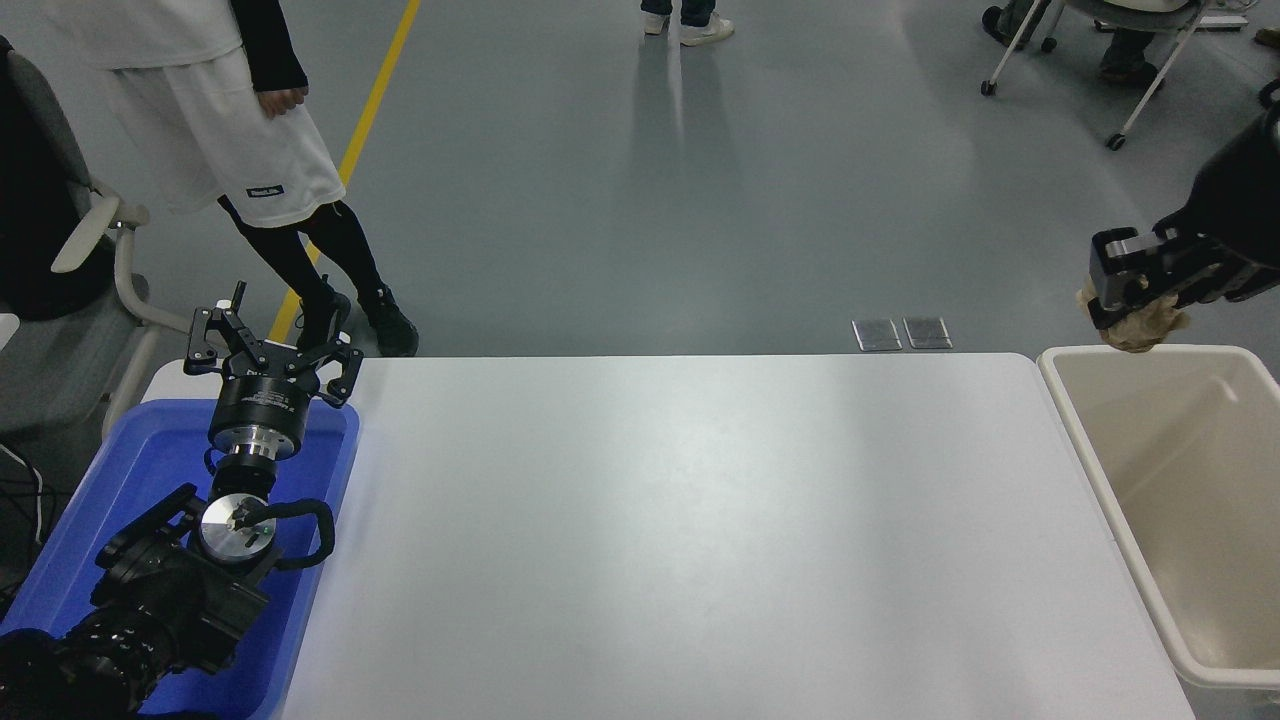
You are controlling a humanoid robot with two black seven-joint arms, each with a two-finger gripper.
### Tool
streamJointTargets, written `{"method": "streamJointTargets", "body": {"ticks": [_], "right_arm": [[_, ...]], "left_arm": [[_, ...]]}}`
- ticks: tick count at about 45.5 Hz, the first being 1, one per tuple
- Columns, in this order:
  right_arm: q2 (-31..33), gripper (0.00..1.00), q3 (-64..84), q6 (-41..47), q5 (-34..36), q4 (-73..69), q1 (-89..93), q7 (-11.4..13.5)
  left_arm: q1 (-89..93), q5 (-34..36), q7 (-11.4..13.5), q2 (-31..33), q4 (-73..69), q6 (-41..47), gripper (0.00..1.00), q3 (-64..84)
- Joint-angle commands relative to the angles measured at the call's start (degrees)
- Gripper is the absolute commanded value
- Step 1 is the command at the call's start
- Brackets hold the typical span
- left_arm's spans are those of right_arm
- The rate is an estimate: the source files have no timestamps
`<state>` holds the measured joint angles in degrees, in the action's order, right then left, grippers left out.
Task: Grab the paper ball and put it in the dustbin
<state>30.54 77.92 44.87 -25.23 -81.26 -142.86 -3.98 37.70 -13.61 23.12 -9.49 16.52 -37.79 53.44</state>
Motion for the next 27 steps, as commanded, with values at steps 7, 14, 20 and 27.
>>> {"method": "streamJointTargets", "body": {"ticks": [7,14,20,27], "right_arm": [[6.5,0.00,9.3,0.1,0.3,6.1,0.0,-0.1],[12.5,0.00,11.7,0.1,0.0,9.0,0.2,-0.1],[17.7,0.00,11.8,0.1,-1.1,11.3,1.9,0.3],[24.4,0.00,10.4,0.1,-5.4,15.3,4.5,0.3]], "left_arm": [[0.0,0.0,0.0,0.0,0.0,0.0,0.99,0.0],[0.0,0.0,0.0,0.0,0.0,0.1,0.99,0.0],[0.0,0.0,0.0,0.0,-0.1,0.1,0.99,0.0],[0.0,0.0,0.0,0.0,0.0,0.1,0.99,0.0]]}}
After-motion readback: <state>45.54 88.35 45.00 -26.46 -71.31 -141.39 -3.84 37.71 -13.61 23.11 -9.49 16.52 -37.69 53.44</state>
